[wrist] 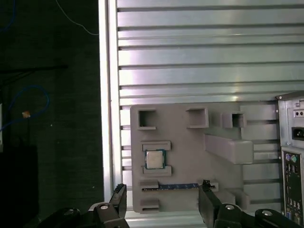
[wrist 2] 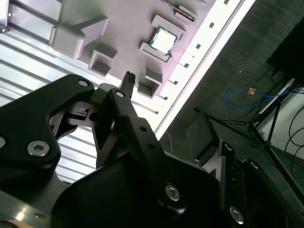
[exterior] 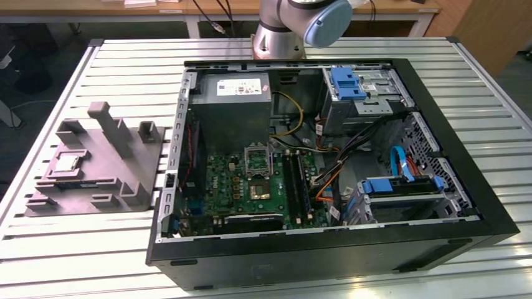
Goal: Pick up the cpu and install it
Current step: 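Pick up the cpu and move it towards the insertion slot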
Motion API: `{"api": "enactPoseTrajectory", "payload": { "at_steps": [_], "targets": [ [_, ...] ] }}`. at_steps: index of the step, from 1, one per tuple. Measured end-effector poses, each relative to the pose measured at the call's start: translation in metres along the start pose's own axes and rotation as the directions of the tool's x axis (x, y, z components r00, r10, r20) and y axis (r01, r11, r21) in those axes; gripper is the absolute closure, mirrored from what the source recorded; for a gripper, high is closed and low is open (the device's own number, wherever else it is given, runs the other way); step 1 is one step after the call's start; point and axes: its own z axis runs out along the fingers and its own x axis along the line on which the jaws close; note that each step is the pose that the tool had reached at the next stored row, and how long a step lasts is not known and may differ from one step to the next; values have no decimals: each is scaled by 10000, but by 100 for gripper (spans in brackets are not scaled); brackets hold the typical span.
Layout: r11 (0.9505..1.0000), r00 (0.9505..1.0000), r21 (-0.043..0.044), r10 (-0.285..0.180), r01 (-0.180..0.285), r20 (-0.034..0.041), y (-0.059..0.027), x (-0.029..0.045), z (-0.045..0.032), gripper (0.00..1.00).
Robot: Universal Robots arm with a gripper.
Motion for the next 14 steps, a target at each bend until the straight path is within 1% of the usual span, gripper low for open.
{"api": "enactPoseTrajectory", "payload": {
  "at_steps": [4,6,11,14],
  "targets": [
    [10000,10000,2,1,-1,0,-2,28,36,29],
    [10000,10000,0,-4,4,1,-4,41,68,29],
    [10000,10000,1,-5,5,0,-8,45,152,29],
    [10000,10000,2,-5,5,-1,-8,45,156,29]
  ]
}}
